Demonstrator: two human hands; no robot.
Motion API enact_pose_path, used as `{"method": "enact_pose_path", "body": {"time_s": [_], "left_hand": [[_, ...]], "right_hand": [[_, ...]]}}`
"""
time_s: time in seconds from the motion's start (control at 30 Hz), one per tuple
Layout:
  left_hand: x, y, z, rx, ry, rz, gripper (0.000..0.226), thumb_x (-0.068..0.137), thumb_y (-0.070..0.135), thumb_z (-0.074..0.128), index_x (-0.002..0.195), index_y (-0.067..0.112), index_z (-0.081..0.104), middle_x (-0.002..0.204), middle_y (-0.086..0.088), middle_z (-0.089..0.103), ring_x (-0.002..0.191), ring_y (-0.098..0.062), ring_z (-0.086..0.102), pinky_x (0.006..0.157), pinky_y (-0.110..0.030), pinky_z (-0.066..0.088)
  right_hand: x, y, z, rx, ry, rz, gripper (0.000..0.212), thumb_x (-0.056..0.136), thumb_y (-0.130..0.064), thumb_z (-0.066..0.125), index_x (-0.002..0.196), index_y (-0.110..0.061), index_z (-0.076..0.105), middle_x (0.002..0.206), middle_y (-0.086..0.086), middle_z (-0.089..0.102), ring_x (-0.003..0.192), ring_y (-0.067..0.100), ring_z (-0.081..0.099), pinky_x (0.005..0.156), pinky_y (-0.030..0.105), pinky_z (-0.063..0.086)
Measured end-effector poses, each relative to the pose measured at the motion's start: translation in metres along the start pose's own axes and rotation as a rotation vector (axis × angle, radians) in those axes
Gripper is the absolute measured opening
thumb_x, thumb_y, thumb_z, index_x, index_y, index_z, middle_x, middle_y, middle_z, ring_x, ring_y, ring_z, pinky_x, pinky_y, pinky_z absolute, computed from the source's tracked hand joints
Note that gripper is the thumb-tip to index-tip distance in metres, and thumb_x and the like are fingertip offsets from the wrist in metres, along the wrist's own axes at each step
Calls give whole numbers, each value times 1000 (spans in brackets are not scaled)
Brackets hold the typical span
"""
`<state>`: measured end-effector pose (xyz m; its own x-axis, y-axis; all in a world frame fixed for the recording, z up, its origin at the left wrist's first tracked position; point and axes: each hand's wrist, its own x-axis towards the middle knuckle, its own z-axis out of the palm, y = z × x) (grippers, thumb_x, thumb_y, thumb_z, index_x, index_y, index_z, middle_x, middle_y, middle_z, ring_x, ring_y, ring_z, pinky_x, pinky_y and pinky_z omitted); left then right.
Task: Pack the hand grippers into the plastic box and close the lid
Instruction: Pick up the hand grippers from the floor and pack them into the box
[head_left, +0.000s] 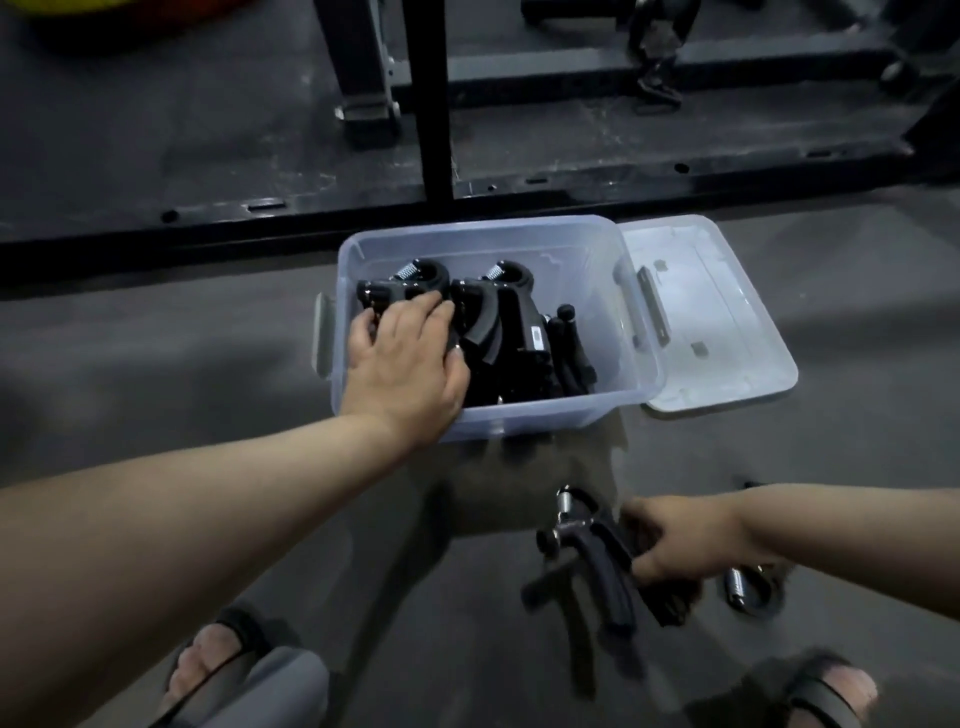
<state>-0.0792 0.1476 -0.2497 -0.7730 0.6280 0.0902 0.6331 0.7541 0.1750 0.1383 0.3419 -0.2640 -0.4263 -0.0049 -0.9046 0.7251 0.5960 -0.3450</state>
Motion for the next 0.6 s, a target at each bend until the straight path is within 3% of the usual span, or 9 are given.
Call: {"method": "enact_pose_path", "body": {"time_s": [0.07, 0.13, 0.23, 0.3, 0.43, 0.5, 0.6], "left_hand": [[1, 0, 0, -6, -10, -9, 60, 87, 43, 33, 141, 19, 45, 150, 2, 39, 138, -14, 32, 115, -47, 17], [1, 1, -1, -21, -14, -21, 61, 88, 43, 30, 142, 20, 43, 151, 4, 37, 139, -12, 30, 115, -43, 18], [2, 0, -4, -60, 7, -38, 60, 88, 41, 28, 142, 20, 44, 151, 5, 38, 140, -11, 29, 115, -38, 18], [1, -1, -6, -100, 30, -45, 59, 89, 40, 27, 140, 18, 48, 149, 4, 41, 139, -12, 32, 115, -36, 20], [9, -13, -12, -144, 49, -120, 57, 90, 35, 27, 140, 16, 48, 147, 1, 44, 138, -15, 35, 116, -35, 23], [14, -23, -13, -91, 5, -119, 54, 94, 33, 29, 143, 17, 43, 151, 0, 39, 141, -17, 30, 117, -34, 14], [13, -29, -12, -15, -17, -47, 64, 90, 41, 17, 145, 17, 41, 152, 1, 36, 142, -19, 28, 117, -35, 12]], "right_hand": [[-19, -8, -14, 132, -205, -91, 37, 80, -13, 73, 110, -4, 51, 86, 10, 61, 76, 29, 60, 66, 38, 51], [-38, -23, -30, 305, -436, -227, 32, 83, -11, 71, 108, -6, 53, 91, 19, 57, 79, 30, 56, 67, 36, 48], [-61, -61, -55, 530, -463, -406, 28, 83, -9, 62, 108, -3, 53, 96, 23, 60, 71, 24, 61, 59, 27, 48], [-66, -88, -71, 652, -231, -481, 25, 82, -7, 57, 106, 0, 54, 87, 21, 61, 63, 18, 62, 53, 24, 48], [-35, -127, -105, 388, 547, -438, 13, 86, -22, 65, 89, -15, 55, 68, 4, 57, 57, 14, 52, 53, 28, 43], [-14, -138, -115, 310, 689, -369, 18, 83, -31, 62, 80, -18, 50, 66, 3, 56, 59, 18, 51, 58, 30, 42], [6, -148, -117, 201, 733, -308, 21, 86, -32, 57, 74, -17, 46, 63, 2, 53, 58, 19, 49, 59, 27, 39]]}}
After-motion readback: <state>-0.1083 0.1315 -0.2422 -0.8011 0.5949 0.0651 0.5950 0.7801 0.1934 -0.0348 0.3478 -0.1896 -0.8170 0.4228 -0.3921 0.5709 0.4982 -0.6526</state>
